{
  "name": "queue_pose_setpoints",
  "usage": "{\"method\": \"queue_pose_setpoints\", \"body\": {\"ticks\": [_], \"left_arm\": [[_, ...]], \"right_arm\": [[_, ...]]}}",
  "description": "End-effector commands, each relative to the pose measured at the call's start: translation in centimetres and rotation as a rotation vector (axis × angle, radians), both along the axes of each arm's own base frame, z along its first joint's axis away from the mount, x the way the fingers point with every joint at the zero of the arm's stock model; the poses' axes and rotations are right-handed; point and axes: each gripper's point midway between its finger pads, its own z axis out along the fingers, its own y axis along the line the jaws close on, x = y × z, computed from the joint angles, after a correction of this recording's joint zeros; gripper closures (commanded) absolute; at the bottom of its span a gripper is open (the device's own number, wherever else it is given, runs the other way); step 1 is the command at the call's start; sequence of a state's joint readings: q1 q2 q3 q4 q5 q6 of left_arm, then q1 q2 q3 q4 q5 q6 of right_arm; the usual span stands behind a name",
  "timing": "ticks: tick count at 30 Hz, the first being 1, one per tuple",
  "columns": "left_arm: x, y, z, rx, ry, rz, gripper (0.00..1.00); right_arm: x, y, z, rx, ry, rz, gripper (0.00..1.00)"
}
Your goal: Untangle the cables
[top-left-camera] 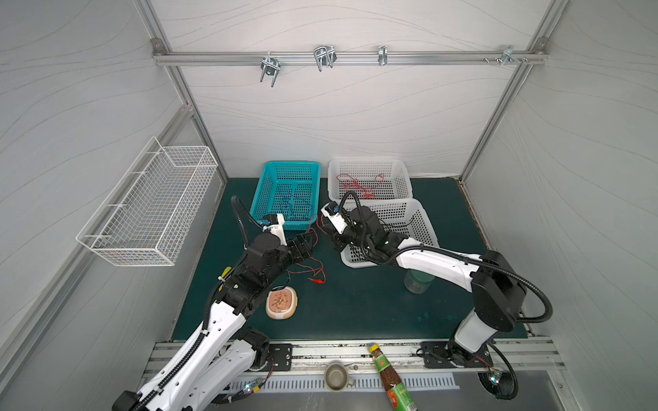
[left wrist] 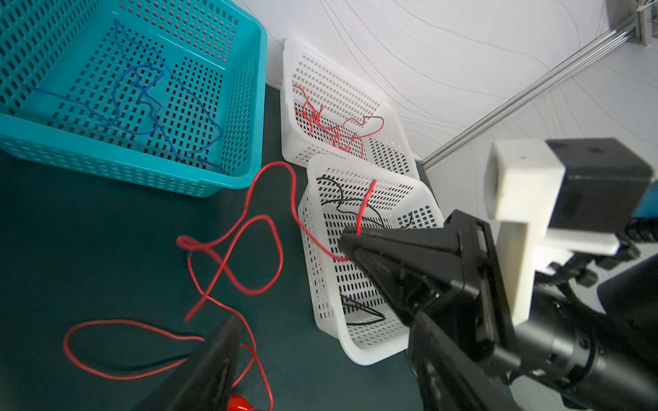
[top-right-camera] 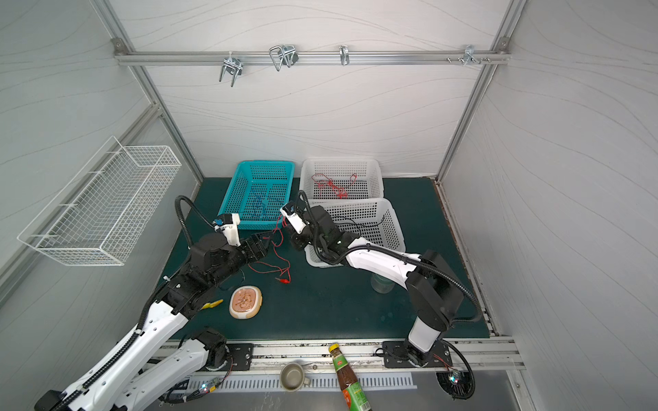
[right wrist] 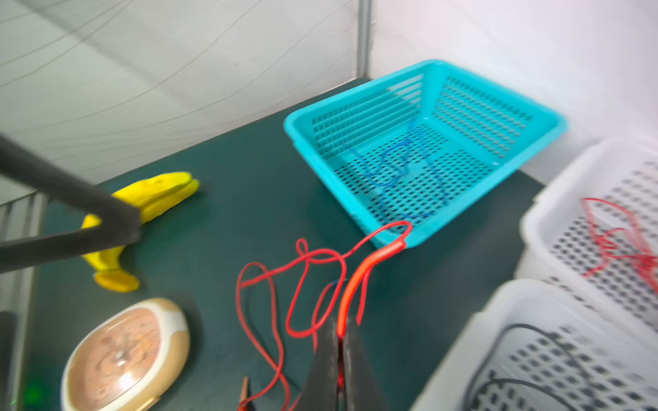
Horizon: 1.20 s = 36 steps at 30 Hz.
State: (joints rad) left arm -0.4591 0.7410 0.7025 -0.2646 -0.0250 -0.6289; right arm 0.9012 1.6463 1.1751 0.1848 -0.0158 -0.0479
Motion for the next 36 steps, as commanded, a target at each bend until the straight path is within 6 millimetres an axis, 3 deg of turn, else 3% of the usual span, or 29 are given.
{"method": "queue_pose_setpoints", "body": {"ticks": [1,11,23,30,36], "left_arm": [[0.0,0.7,0.6,0.020,-0.035,0.031,0.23],[-0.3,1.3,0.4,0.027,-0.047,0.049,0.24],[-0.2,1.1,-4.7,0.109,0.144,0.045,0.24],[-0.5,1.4,-9.3,0.214,0.324,0.044,0.25],[-0.4,1.0,-11.2,0.252,0.400,0.016,0.25]], "right_arm": [[1.7,-2.0,3.4,0.057,-0.065,-0.088,1.00],[8.0,-8.1,5.8,0.085,-0.096,-0.331,1.00],[16.6,-14.9,4.1,0.135,-0.035,-0.615,1.00],[21.0,-15.6,1.1,0.108,-0.016,-0.698,1.00],[24.0,-14.6,-3.2,0.059,0.046,-0.714,1.00]]}}
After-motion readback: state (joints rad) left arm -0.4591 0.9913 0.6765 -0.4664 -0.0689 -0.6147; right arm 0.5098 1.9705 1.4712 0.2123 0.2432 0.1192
